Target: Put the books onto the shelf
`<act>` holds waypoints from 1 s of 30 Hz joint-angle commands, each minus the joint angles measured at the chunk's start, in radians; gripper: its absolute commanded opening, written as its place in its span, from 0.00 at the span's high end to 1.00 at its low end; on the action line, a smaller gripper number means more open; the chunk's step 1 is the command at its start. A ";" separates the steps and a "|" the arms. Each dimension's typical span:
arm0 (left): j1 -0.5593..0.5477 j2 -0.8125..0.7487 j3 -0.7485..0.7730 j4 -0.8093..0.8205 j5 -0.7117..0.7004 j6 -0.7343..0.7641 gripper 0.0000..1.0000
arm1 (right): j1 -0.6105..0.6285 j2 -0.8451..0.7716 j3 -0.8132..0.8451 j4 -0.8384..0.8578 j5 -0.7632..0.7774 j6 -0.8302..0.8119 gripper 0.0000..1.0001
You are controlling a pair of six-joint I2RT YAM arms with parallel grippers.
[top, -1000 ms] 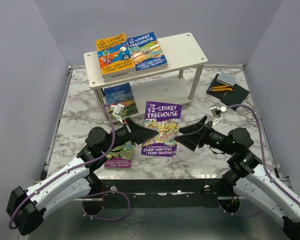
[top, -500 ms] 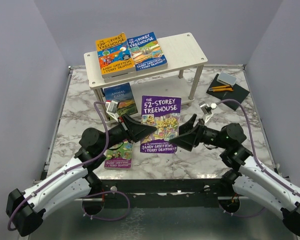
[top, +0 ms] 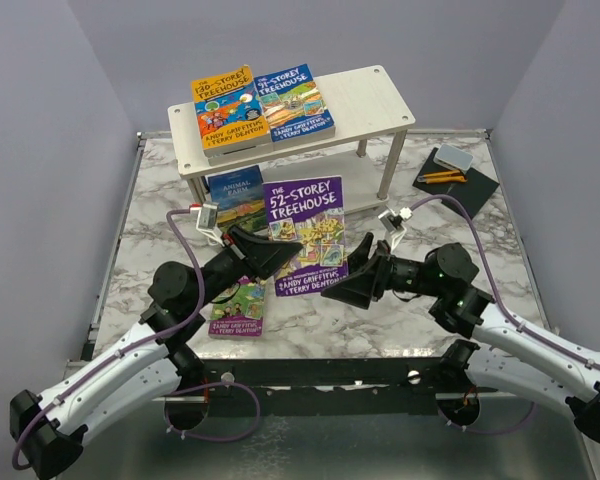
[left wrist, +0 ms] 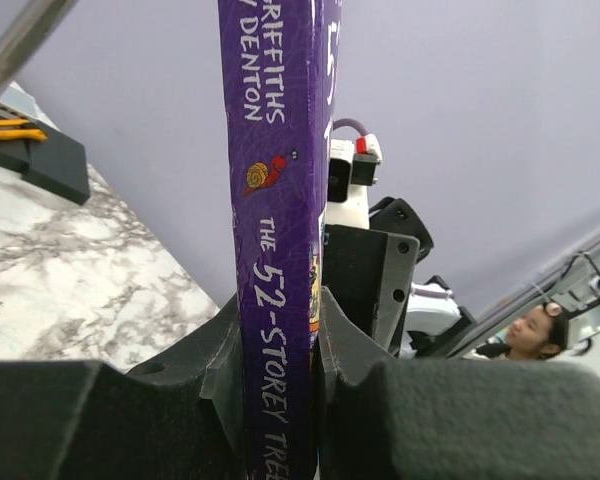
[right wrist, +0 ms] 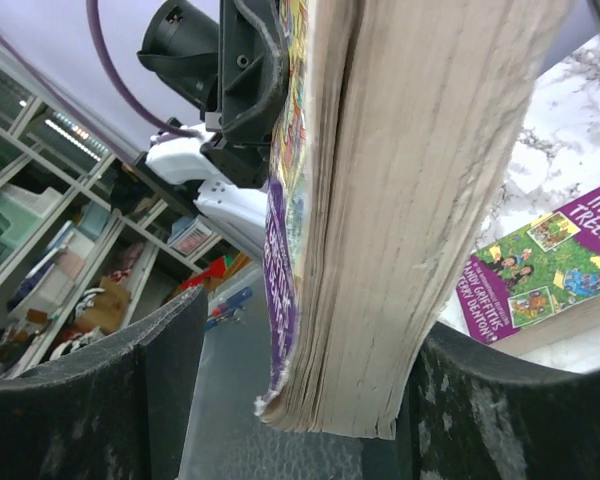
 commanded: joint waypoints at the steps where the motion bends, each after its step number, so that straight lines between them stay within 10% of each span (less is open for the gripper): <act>1: 0.006 -0.030 0.042 -0.072 -0.082 0.110 1.00 | 0.015 -0.006 0.033 0.017 0.102 -0.029 0.32; 11: 0.006 -0.041 0.090 -0.223 -0.139 0.220 1.00 | 0.021 0.046 0.077 0.026 0.192 -0.044 0.52; 19: 0.006 -0.046 0.094 -0.243 -0.171 0.237 1.00 | 0.025 0.063 0.085 0.025 0.200 -0.034 0.99; 22: 0.006 -0.043 0.099 -0.284 -0.192 0.242 0.99 | 0.025 0.034 0.095 -0.025 0.229 -0.043 0.99; 30: 0.006 -0.069 0.099 -0.442 -0.269 0.279 0.29 | 0.025 -0.102 0.145 -0.310 0.399 -0.157 0.99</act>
